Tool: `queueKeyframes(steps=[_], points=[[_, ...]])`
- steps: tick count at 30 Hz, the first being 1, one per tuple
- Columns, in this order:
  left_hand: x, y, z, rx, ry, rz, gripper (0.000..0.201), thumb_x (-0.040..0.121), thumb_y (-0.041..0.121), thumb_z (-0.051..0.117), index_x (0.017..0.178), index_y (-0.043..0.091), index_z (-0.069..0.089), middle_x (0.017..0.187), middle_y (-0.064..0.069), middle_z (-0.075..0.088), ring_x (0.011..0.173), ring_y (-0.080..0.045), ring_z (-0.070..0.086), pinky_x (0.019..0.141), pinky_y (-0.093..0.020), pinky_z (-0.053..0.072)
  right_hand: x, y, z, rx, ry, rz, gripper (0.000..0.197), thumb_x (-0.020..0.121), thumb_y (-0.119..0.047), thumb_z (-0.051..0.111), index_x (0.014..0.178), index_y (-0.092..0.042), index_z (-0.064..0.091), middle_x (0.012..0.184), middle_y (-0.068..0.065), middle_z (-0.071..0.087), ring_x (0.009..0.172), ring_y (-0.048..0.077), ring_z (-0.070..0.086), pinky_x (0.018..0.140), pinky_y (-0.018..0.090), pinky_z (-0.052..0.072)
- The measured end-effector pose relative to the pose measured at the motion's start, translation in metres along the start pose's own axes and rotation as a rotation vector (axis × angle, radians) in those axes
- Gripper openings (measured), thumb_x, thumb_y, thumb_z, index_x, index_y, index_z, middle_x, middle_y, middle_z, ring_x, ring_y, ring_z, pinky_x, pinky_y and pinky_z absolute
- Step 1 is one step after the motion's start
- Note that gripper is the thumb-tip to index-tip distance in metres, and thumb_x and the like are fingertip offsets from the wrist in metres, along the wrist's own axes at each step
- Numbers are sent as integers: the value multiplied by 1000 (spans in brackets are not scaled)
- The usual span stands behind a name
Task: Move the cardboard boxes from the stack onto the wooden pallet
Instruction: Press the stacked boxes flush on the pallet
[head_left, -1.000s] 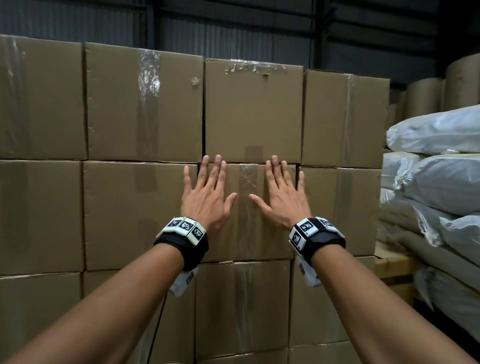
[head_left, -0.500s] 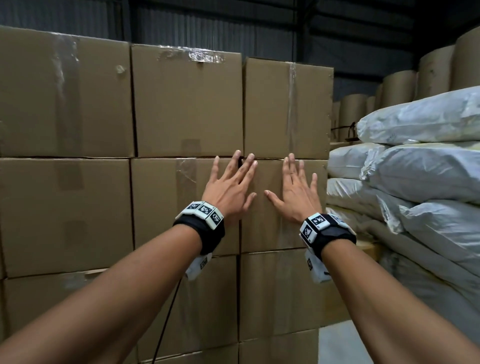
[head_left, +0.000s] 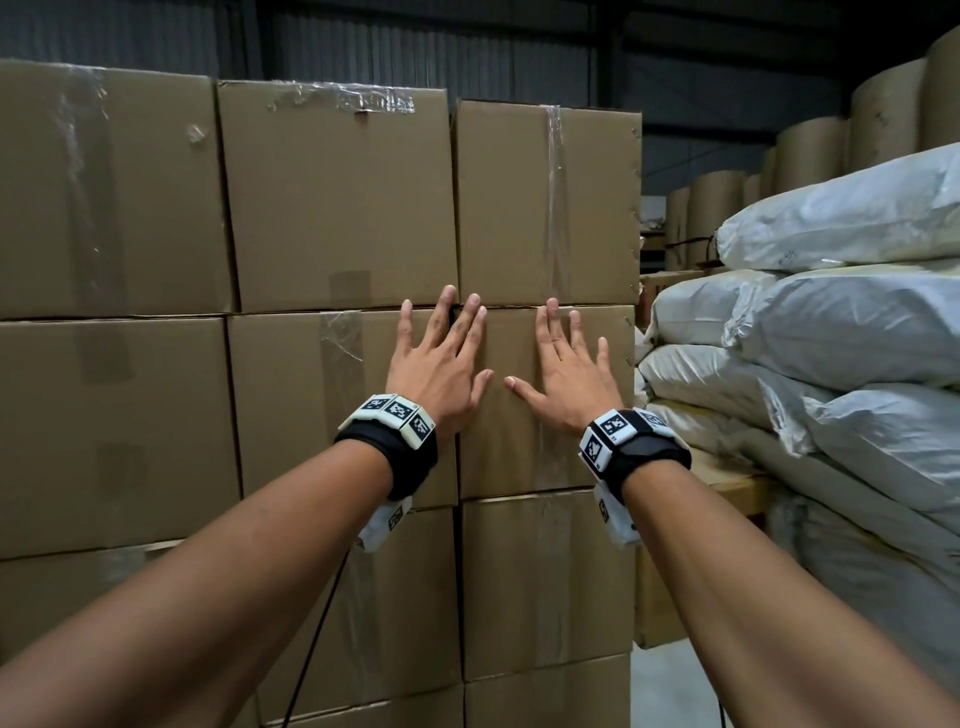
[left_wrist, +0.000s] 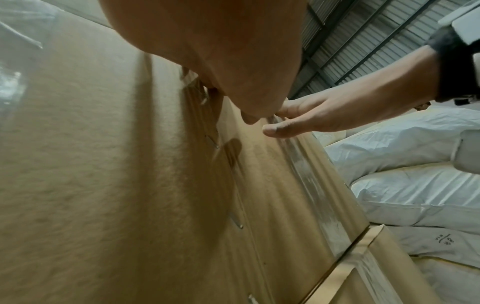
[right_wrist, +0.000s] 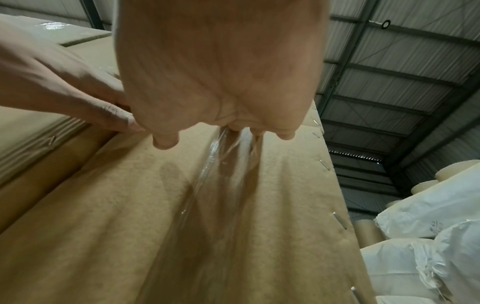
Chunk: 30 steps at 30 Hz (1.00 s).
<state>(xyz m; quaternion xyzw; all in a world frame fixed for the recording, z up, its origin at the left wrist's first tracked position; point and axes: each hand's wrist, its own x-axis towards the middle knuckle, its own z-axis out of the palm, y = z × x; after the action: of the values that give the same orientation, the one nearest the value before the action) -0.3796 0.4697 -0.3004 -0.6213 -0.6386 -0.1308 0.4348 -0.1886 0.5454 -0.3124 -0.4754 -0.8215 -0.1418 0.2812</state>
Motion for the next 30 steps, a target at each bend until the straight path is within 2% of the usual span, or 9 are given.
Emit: queueKeyframes(steps=[6,11,16,19,21,24,26,30], points=[[-1,7,6,-15,-8,-25,81,104,63,19,167,18,-4,174,3,-16,153,-28,-36,121,-68,-11,2,2,9,-3,14,-17,105,99,-77,32,159,-20,-32,162,-7,-44,158,26,-25,127,64,-2],[-18,13,19,-43,12,8,82,103,59,24,167,15,-1,174,-1,-16,153,-31,-35,122,-69,-7,-26,3,41,10,49,-23,97,103,-68,35,161,-24,-29,164,-9,-42,158,23,-25,128,61,0],[-59,34,49,-50,-15,128,83,99,50,38,167,13,9,175,-6,-12,158,-30,-23,121,-70,-6,-82,5,97,84,115,-34,89,106,-52,45,165,-30,-17,169,-11,-32,161,18,-15,130,57,6],[-90,55,69,-105,-40,207,82,96,45,42,166,11,16,175,-9,-6,160,-31,-16,121,-71,-4,-118,5,126,84,103,-27,79,106,-44,49,168,-29,1,174,-7,-20,162,19,-1,130,55,13],[-114,69,82,-145,-90,250,86,95,41,50,166,10,13,175,-9,-6,160,-30,-15,122,-70,-3,-144,3,141,73,61,18,76,107,-40,48,168,-26,6,175,-2,-15,163,20,2,130,54,15],[-148,79,102,-175,-202,326,92,96,37,50,166,9,-2,173,-9,-17,159,-29,-20,123,-67,-3,-178,1,163,-16,-51,60,82,108,-41,44,168,-19,-7,175,2,-18,162,22,-6,130,55,11],[-159,80,110,-178,-250,352,91,98,34,48,165,8,-10,172,-10,-23,159,-29,-21,125,-64,-4,-188,4,172,-67,-123,87,84,109,-46,39,166,-19,-17,173,2,-23,162,24,-10,130,56,4],[-158,82,109,-192,-266,334,90,99,33,43,164,6,-13,172,-10,-23,159,-29,-20,126,-61,-4,-184,9,172,-91,-202,110,82,109,-48,34,165,-20,-20,173,1,-25,161,25,-11,129,58,5]])
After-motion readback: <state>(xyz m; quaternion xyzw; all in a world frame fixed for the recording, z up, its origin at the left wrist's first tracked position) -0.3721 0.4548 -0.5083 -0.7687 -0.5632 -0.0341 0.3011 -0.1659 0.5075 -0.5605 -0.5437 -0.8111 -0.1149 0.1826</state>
